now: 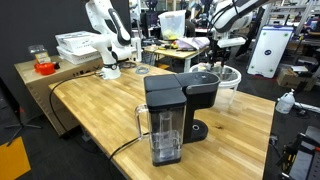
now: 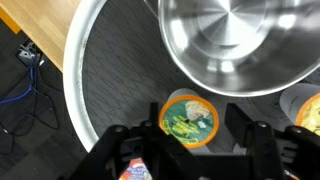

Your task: Put the white object into the silver pot.

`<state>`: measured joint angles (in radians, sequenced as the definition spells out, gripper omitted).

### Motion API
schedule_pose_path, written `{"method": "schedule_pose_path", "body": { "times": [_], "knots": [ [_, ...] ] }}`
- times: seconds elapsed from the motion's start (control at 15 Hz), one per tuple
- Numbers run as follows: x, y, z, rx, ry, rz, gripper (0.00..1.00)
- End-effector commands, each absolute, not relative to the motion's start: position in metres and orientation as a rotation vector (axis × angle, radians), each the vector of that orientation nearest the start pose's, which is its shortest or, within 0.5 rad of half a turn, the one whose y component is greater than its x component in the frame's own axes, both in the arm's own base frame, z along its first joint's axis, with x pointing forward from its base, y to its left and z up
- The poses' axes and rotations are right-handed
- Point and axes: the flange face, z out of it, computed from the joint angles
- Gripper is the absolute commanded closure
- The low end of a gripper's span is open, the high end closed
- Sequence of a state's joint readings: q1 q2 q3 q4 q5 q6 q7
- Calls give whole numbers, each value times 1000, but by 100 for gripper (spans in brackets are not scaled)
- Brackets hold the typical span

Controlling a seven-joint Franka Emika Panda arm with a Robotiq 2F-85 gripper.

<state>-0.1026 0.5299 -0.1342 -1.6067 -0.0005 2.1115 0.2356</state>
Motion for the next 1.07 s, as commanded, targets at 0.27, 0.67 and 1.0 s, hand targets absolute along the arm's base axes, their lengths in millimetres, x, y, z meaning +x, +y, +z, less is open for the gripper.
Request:
{"method": "schedule_pose_path", "body": {
  "times": [0.27,0.67,1.0],
  "knots": [
    [670,-153,322,-3100,705,51,73],
    [671,-152,339,-3110,683,6,73],
    [673,-162,353,-3121,687,-41,73]
  ]
}}
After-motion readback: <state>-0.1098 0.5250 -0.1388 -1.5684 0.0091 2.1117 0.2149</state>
